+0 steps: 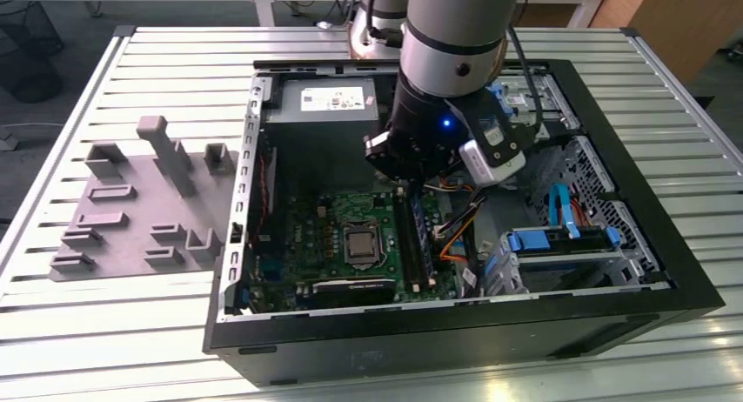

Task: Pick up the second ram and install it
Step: 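Insert the second ram into the second slot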

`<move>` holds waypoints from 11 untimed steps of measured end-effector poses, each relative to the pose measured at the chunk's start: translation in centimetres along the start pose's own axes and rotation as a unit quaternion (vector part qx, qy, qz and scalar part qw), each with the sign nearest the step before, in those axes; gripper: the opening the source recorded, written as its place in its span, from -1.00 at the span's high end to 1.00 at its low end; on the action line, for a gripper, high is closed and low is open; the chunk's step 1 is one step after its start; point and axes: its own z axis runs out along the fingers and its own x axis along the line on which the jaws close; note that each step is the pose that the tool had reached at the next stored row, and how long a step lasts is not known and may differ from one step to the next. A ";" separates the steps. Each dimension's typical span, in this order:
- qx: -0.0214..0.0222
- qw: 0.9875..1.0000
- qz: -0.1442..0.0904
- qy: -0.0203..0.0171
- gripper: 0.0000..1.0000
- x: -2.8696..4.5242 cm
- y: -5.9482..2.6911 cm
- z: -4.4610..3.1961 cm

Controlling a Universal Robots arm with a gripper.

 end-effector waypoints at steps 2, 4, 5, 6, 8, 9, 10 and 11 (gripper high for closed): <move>0.000 1.000 0.000 0.000 0.72 0.00 -0.19 0.09; 0.000 1.000 0.002 0.000 0.72 0.01 -0.25 0.27; 0.000 1.000 0.003 0.000 0.72 0.02 -0.26 0.34; 0.000 1.000 0.003 0.000 0.72 0.02 -0.26 0.43; 0.000 1.000 0.004 0.000 0.72 0.03 -0.27 0.62; 0.000 1.000 0.005 0.000 0.72 0.04 -0.27 0.73; 0.000 1.000 0.008 0.000 0.72 0.05 -0.27 0.83; 0.000 1.000 0.012 0.000 0.72 0.06 -0.27 0.93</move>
